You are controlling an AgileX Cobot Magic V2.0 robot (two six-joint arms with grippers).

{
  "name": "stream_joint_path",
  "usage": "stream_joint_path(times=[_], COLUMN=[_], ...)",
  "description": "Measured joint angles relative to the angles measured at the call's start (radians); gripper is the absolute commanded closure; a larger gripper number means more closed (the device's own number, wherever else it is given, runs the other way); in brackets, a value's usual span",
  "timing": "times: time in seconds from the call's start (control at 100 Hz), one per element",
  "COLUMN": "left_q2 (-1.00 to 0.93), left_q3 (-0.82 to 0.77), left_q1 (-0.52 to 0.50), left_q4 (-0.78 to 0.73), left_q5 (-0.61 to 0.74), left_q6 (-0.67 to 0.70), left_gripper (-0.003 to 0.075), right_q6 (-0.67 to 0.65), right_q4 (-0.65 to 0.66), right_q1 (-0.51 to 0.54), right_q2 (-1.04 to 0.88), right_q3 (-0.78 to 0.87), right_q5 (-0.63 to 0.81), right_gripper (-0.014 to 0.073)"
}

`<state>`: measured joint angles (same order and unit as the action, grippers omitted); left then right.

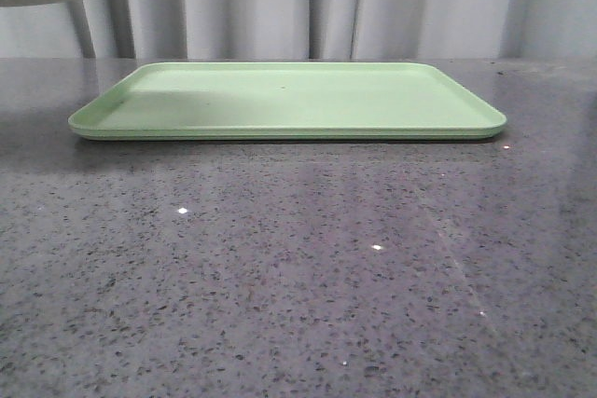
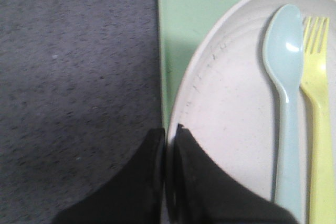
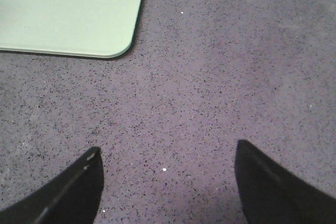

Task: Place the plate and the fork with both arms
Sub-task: 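Grip the plate rim with the left gripper and lift it toward the tray, then lower the plate onto the green tray with the left gripper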

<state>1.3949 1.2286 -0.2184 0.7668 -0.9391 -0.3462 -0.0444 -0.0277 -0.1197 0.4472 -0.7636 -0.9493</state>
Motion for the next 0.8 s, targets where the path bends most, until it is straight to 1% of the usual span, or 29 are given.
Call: stream_joint_path(times=[0.15,0.36,0.66,0.8], left_q2=[0.085,0.217,0.383,0.442], left_q3=[0.060,0.149,0.299,0.348], left_q1=[0.124,0.254,0.375,0.415], left_q4=[-0.009,-0.058,-0.113,-0.178], left_q5=[0.041,0.103,0.146,0.161], left_q6=[0.063,0.154,0.256,0.317], left_gripper=[0.0741,0.0741,0.0741,0.0741], right_q6=[0.000,0.000,0.000,0.000], right_q4=[0.000,0.000,0.000,0.000], right_q1=[0.000,0.000,0.000,0.000], right_q2=[0.000,0.000,0.000,0.000], right_q3=[0.000,0.000,0.000,0.000], right_q5=[0.000,0.000,0.000,0.000], right_gripper=[0.0064,0.0064,0.0064,0.0064])
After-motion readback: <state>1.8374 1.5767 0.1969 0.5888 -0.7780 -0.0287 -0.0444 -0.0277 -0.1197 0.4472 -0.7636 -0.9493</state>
